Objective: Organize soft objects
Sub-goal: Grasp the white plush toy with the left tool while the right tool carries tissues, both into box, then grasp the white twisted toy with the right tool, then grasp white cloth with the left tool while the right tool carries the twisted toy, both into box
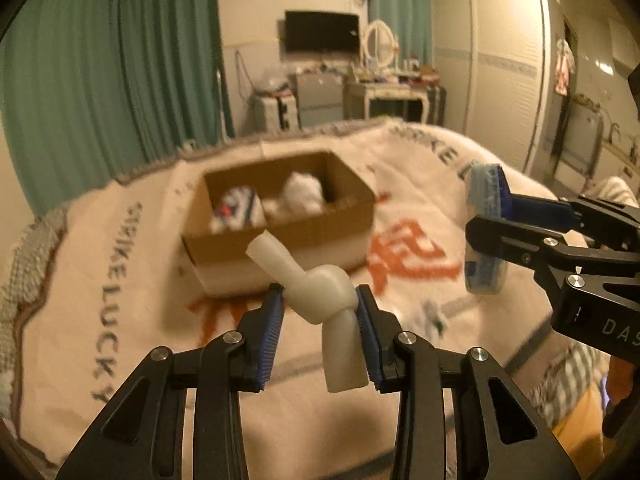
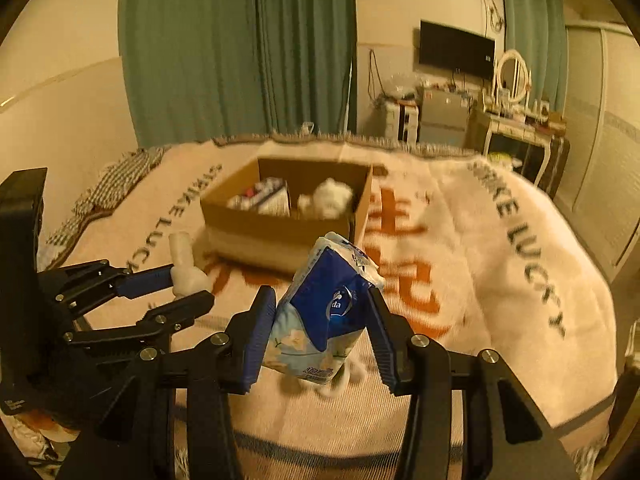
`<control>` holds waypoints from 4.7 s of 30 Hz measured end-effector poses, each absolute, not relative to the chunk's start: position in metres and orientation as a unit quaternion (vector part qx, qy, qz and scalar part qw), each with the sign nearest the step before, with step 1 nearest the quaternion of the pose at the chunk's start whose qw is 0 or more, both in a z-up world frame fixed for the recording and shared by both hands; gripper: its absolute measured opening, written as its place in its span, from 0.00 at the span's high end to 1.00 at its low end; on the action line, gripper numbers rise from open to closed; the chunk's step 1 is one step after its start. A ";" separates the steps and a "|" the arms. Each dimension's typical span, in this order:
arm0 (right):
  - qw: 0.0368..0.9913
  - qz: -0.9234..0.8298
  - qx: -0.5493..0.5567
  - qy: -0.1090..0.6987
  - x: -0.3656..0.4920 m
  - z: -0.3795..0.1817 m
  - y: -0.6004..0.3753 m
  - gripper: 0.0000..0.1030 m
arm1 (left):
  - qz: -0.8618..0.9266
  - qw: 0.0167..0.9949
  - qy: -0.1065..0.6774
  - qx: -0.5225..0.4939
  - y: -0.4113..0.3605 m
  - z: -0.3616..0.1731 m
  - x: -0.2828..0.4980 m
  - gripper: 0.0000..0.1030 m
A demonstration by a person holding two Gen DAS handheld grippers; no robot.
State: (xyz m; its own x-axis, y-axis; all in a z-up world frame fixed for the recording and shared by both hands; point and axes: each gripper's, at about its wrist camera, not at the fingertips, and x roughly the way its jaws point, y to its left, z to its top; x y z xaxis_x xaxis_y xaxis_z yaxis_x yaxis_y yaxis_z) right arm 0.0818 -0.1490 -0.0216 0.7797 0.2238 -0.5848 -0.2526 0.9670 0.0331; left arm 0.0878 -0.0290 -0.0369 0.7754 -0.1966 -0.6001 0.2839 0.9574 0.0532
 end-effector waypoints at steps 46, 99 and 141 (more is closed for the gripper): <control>0.936 0.172 0.043 0.304 0.346 -0.024 -0.130 0.32 | -0.040 0.936 0.335 0.098 -0.009 -0.034 0.278 0.28; 0.877 0.175 -0.097 0.436 0.138 -0.135 -0.128 0.67 | -0.036 0.932 0.356 0.050 0.000 -0.077 0.110 0.10; 0.891 0.125 0.095 0.427 0.207 -0.125 -0.260 0.69 | -0.221 0.861 0.442 0.119 -0.148 -0.160 0.146 0.62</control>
State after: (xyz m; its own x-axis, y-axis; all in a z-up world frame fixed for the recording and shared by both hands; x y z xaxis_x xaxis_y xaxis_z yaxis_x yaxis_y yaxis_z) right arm 0.2070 -0.2601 -0.1253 0.6043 0.3030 -0.7368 -0.1406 0.9509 0.2758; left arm 0.1462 -0.1481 -0.1600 0.5118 -0.2755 -0.8137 0.4854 0.8742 0.0093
